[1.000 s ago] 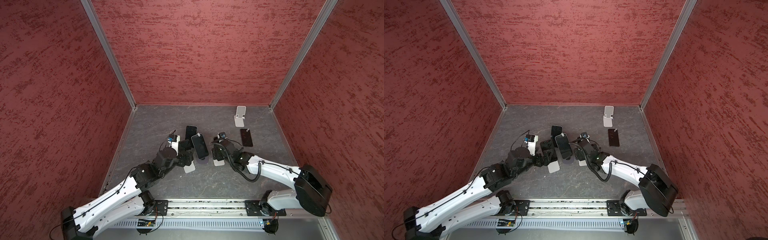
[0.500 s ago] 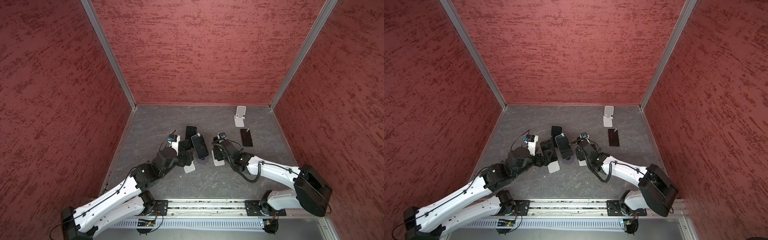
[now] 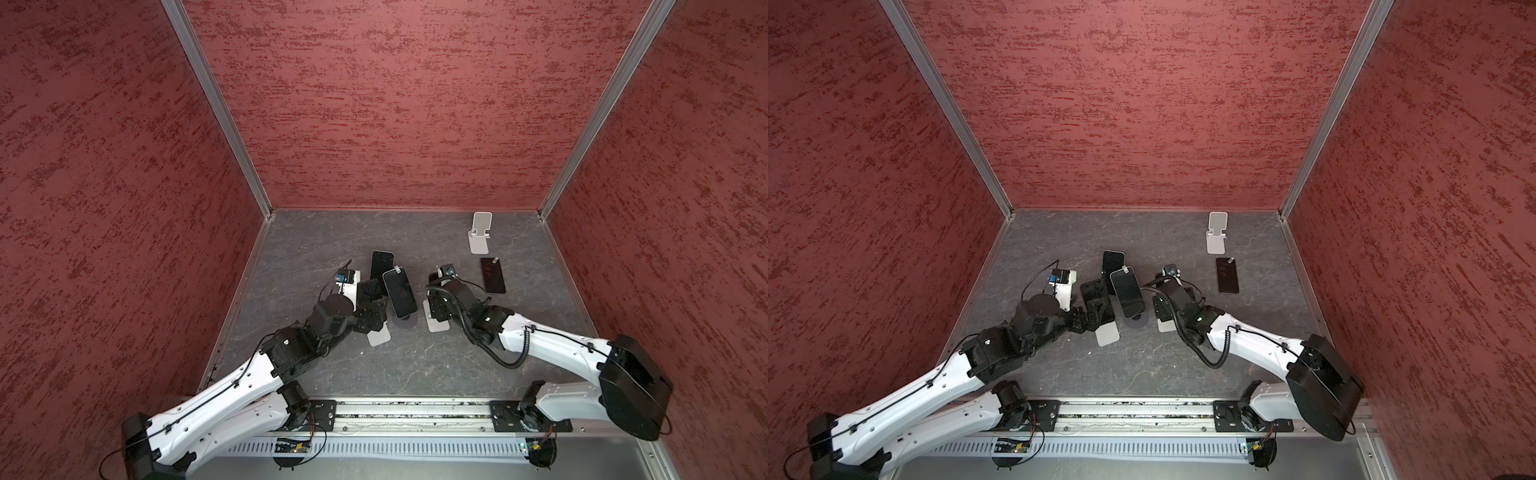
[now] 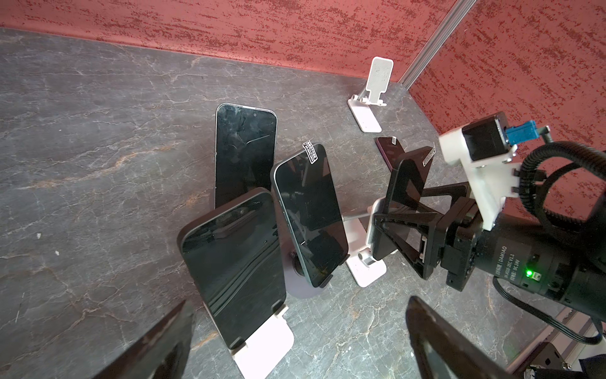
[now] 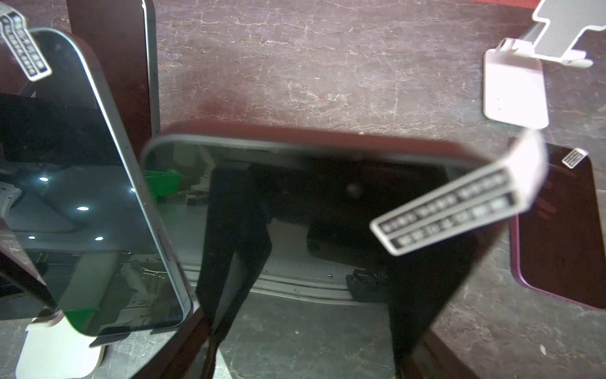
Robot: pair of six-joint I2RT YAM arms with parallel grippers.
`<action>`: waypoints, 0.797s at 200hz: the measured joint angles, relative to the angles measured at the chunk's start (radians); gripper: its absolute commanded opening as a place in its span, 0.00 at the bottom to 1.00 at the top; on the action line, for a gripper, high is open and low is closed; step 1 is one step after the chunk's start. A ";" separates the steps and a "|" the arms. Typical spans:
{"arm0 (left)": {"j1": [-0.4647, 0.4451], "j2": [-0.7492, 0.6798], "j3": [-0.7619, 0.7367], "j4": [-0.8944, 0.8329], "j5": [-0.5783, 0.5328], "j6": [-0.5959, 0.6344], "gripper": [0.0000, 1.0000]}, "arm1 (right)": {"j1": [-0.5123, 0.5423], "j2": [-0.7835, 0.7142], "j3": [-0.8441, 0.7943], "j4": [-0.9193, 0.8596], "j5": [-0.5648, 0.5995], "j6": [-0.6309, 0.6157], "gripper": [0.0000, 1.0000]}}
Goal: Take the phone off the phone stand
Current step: 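Lift the black phone up off its white stand with the right gripper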
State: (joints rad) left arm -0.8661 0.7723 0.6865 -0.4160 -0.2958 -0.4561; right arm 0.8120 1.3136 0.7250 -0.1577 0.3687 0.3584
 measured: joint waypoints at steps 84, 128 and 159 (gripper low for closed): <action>0.000 -0.001 -0.006 0.046 0.031 0.002 1.00 | 0.000 -0.021 0.089 -0.113 0.000 0.018 0.62; 0.000 -0.001 -0.014 0.070 0.056 0.005 0.99 | 0.000 -0.022 0.160 -0.177 -0.002 0.019 0.62; 0.000 -0.001 -0.014 0.077 0.068 0.009 0.99 | 0.000 -0.023 0.198 -0.214 -0.002 0.019 0.62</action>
State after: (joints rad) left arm -0.8661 0.7712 0.6727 -0.3389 -0.2279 -0.4469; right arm 0.8120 1.2911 0.9234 -0.3721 0.3668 0.3779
